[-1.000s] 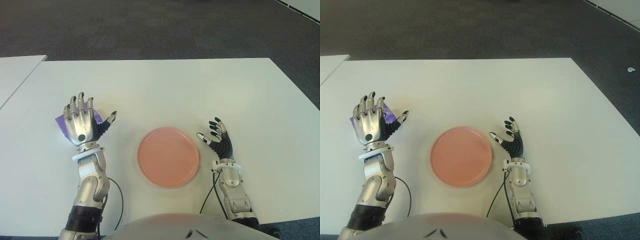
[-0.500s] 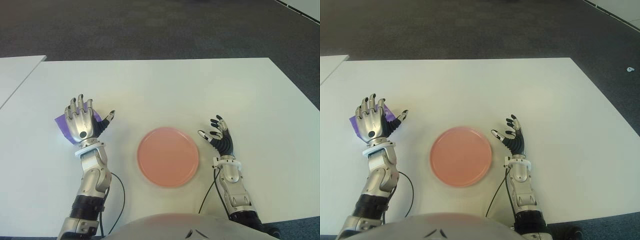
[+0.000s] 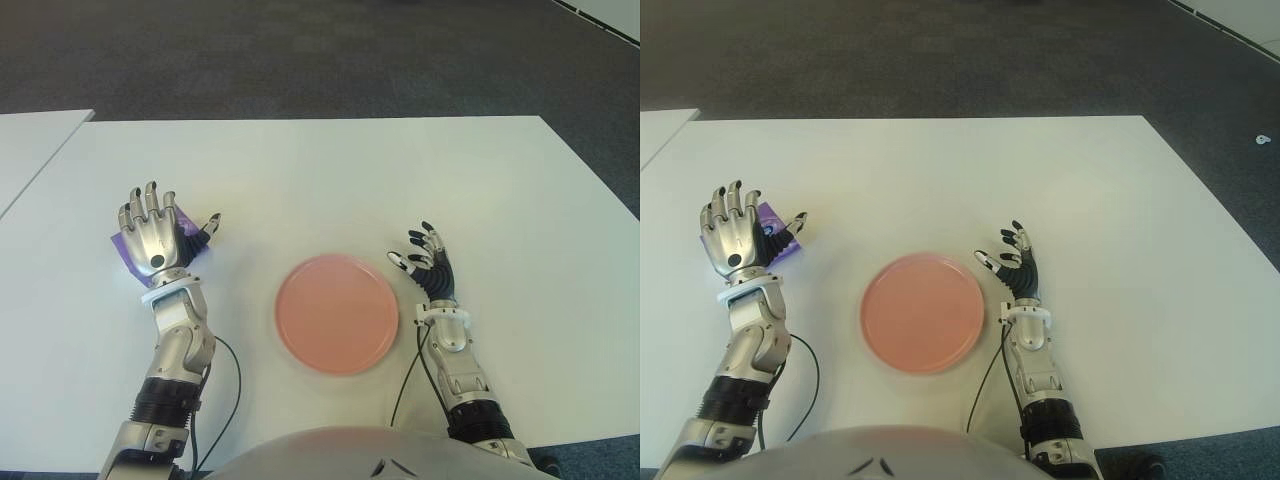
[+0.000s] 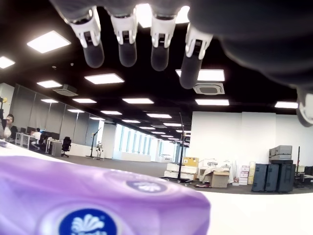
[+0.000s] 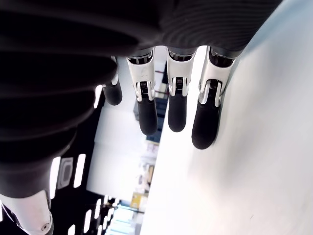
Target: Put the tissue paper into the plate.
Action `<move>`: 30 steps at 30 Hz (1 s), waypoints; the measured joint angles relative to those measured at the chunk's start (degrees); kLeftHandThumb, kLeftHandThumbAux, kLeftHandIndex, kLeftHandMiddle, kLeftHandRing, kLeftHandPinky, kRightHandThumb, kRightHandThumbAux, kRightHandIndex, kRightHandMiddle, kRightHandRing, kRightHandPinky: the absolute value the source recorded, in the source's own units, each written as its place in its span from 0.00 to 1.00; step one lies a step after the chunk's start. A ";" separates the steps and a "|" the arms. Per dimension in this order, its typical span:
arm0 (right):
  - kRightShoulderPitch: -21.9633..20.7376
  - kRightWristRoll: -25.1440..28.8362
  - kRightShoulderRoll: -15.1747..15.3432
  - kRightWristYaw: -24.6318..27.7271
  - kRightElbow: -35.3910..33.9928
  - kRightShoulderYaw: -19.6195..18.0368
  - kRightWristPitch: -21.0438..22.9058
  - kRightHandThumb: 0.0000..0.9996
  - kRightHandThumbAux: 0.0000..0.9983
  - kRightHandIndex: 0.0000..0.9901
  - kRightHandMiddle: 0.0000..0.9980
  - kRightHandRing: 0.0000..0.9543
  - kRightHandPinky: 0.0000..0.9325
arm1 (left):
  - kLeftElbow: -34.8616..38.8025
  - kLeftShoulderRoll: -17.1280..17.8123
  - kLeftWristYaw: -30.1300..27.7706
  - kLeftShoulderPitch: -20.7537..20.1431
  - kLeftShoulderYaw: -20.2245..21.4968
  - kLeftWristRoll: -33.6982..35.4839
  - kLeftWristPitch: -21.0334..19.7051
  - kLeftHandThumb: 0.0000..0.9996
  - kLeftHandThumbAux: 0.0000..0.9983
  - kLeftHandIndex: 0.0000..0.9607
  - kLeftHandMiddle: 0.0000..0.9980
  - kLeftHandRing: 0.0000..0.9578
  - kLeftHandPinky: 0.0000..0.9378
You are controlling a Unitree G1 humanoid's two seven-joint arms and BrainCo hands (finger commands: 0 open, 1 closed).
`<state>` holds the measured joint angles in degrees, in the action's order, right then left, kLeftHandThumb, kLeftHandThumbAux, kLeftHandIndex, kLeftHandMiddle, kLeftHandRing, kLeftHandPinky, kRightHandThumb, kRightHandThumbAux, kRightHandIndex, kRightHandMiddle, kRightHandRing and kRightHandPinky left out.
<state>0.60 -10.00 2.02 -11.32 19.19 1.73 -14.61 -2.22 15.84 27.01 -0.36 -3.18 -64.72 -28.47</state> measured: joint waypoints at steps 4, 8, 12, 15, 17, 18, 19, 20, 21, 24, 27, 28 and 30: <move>-1.69 0.30 -0.41 0.02 2.78 -0.08 -1.70 0.49 0.66 0.09 0.25 0.23 0.18 | -0.09 0.61 0.06 0.38 -0.14 0.14 -0.01 0.38 0.26 0.23 0.11 0.05 0.09; -3.69 0.94 -0.64 0.20 5.85 -0.57 -3.41 0.48 0.66 0.09 0.24 0.22 0.19 | -0.35 1.35 0.48 0.53 -0.14 0.14 -0.12 0.38 0.26 0.24 0.11 0.06 0.10; -5.50 1.33 -0.70 0.82 8.42 -0.83 -4.58 0.48 0.65 0.10 0.23 0.22 0.19 | -0.73 1.76 0.96 0.48 -0.13 0.25 -0.53 0.38 0.26 0.24 0.11 0.06 0.09; -6.64 1.65 -0.66 1.14 10.01 -1.08 -5.17 0.48 0.65 0.10 0.23 0.22 0.19 | -1.33 1.90 0.99 0.28 -0.15 0.63 -0.79 0.38 0.26 0.24 0.11 0.06 0.09; -7.53 1.95 -0.66 1.40 11.19 -1.26 -5.59 0.48 0.65 0.10 0.23 0.22 0.19 | -2.09 1.95 1.07 -0.01 -0.19 0.68 -1.09 0.39 0.25 0.24 0.12 0.06 0.09; -8.03 2.14 -0.62 1.51 11.85 -1.36 -5.85 0.48 0.65 0.10 0.23 0.21 0.17 | -2.51 1.98 1.10 -0.19 -0.22 0.78 -1.15 0.39 0.25 0.25 0.12 0.07 0.11; -8.45 2.25 -0.60 1.61 12.47 -1.49 -6.06 0.48 0.65 0.10 0.23 0.21 0.16 | -2.80 2.02 1.20 -0.30 -0.24 0.96 -1.14 0.39 0.25 0.25 0.12 0.08 0.13; -8.91 2.32 -0.57 1.69 13.10 -1.63 -6.31 0.48 0.65 0.10 0.23 0.21 0.15 | -3.02 2.11 1.39 -0.38 -0.26 1.12 -1.11 0.39 0.25 0.25 0.13 0.08 0.14; -9.40 2.39 -0.55 1.78 13.84 -1.75 -6.60 0.48 0.64 0.10 0.23 0.21 0.15 | -3.21 2.23 1.65 -0.41 -0.26 1.27 -1.05 0.39 0.25 0.25 0.13 0.08 0.14; -10.69 2.46 -0.40 1.92 15.68 -2.05 -7.34 0.47 0.64 0.10 0.23 0.21 0.14 | -3.36 2.79 2.07 -0.43 -0.27 1.70 -0.88 0.39 0.24 0.25 0.13 0.09 0.16; -12.07 2.49 -0.21 1.97 17.50 -2.32 -7.94 0.46 0.63 0.09 0.23 0.21 0.13 | -0.15 4.18 1.83 1.68 0.15 1.99 -0.26 0.38 0.25 0.24 0.13 0.10 0.17; -12.43 2.52 -0.23 1.95 18.02 -2.51 -8.17 0.46 0.63 0.09 0.23 0.21 0.12 | 1.41 4.83 1.52 2.70 0.31 2.04 0.09 0.38 0.25 0.24 0.13 0.11 0.17; -13.15 2.57 -0.12 1.95 19.09 -2.87 -8.44 0.46 0.62 0.09 0.23 0.20 0.11 | 4.00 6.11 1.18 4.41 0.48 2.03 0.73 0.37 0.25 0.24 0.13 0.11 0.16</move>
<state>-12.55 -7.43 1.90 -9.37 38.28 -1.14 -23.06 1.78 21.95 28.19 4.05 -2.70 -62.69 -27.74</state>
